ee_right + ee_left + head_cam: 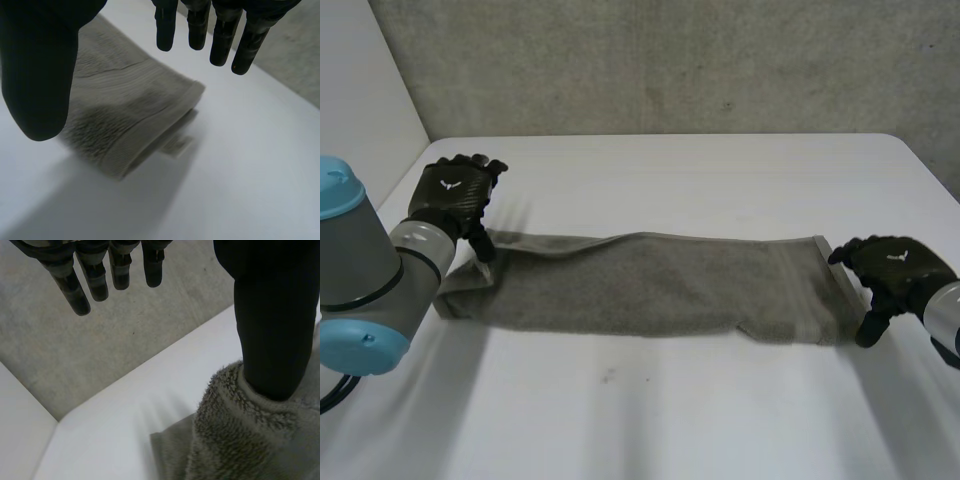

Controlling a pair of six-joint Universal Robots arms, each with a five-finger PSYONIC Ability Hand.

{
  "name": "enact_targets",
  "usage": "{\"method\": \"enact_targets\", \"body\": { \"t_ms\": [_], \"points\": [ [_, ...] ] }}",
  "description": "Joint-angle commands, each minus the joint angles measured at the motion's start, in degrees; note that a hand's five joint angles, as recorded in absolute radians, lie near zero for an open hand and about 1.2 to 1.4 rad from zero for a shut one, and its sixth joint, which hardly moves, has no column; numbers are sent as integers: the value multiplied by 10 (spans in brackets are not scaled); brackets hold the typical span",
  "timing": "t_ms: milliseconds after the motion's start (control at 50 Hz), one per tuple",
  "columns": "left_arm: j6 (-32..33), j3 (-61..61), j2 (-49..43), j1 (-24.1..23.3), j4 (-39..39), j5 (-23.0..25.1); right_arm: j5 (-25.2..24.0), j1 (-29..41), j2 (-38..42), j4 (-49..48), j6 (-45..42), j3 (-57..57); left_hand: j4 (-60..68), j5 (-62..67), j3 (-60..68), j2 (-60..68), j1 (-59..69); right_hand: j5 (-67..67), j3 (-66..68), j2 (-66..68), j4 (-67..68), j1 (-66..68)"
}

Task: Fold the laundry

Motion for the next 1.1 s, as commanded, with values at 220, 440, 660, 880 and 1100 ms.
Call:
{"method": "enact_targets", "body": {
  "t_ms": [220,440,660,880,1100],
  "points": [
    [70,170,-203,47,67,2,-23,-1,21,-29,-6,34,7,-14,7,9,0,-33,-21,-29,-32,-20],
    [108,260,-263,58,65,36,-18,0,20,-65,-8,50,6,-15,5,7,-1,-33,-21,-29,-32,-20],
    [110,267,-240,64,19,99,-19,1,20,-84,-10,62,19,-2,19,21,12,-33,-21,-29,-32,-20],
    [98,258,-212,79,30,107,-22,0,20,-85,-11,62,11,-10,10,12,4,-33,-21,-29,-32,-20],
    [10,246,-168,76,-109,138,-23,-3,21,-87,-11,60,9,-12,8,10,2,-33,-21,-29,-32,-20]
  ]
}}
